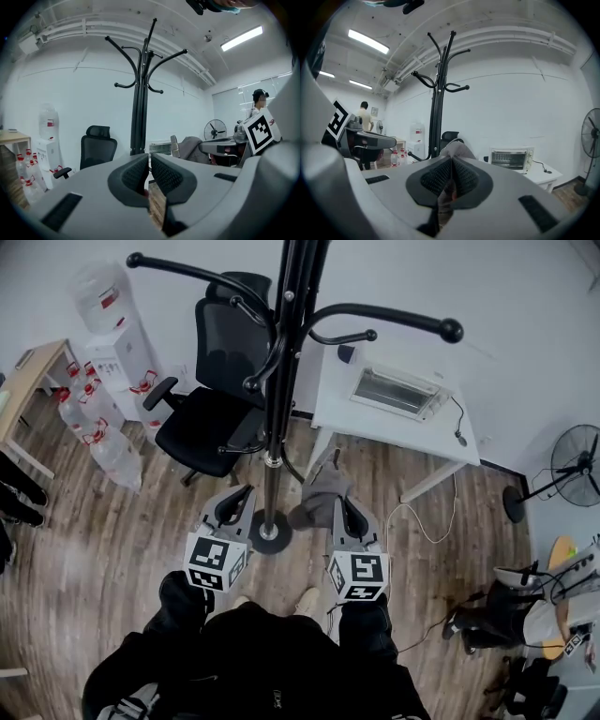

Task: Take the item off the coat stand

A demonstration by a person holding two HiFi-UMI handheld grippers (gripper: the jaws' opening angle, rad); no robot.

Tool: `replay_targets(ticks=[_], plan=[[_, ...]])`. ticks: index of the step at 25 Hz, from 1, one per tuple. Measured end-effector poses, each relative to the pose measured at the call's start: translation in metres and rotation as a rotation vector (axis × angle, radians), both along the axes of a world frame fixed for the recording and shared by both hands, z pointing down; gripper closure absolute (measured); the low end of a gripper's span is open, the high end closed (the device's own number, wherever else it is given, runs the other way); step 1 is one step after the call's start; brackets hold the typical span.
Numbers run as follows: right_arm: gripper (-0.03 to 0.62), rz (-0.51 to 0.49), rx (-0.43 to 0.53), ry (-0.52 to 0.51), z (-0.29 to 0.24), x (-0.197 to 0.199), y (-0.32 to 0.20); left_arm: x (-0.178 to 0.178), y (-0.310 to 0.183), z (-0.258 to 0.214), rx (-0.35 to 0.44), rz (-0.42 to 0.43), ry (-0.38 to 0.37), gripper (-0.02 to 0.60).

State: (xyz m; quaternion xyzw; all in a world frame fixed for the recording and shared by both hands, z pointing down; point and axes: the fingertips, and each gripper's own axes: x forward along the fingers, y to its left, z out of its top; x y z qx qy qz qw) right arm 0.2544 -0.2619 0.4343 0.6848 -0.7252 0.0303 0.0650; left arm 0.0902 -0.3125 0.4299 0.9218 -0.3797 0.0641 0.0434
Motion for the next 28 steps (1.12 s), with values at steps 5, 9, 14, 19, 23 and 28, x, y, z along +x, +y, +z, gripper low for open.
replay_targets(ticks=[5,9,14,19,23,28], plan=[[0.572,0.091,0.014,0.005,-0.005,0.015,0.019,0.016,0.006,-0.004,0.012,0.087,0.000,0.546],[0.572,0.159,0.019,0.005,-0.005,0.024,0.035,0.027,0.010,-0.004,0.018,0.145,0.000,0.546],[0.572,0.230,0.022,0.002,-0.004,0.031,0.058,0.037,0.022,-0.003,0.019,0.216,-0.003,0.546],[0.572,0.283,0.019,-0.005,0.002,0.032,0.079,0.045,0.033,0.000,0.018,0.274,-0.009,0.546],[0.572,0.323,0.014,-0.026,0.009,0.033,0.096,0.050,0.043,0.003,0.017,0.309,-0.015,0.546],[0.572,0.343,0.010,-0.043,0.014,0.036,0.105,0.053,0.046,0.004,0.017,0.318,-0.016,0.546]])
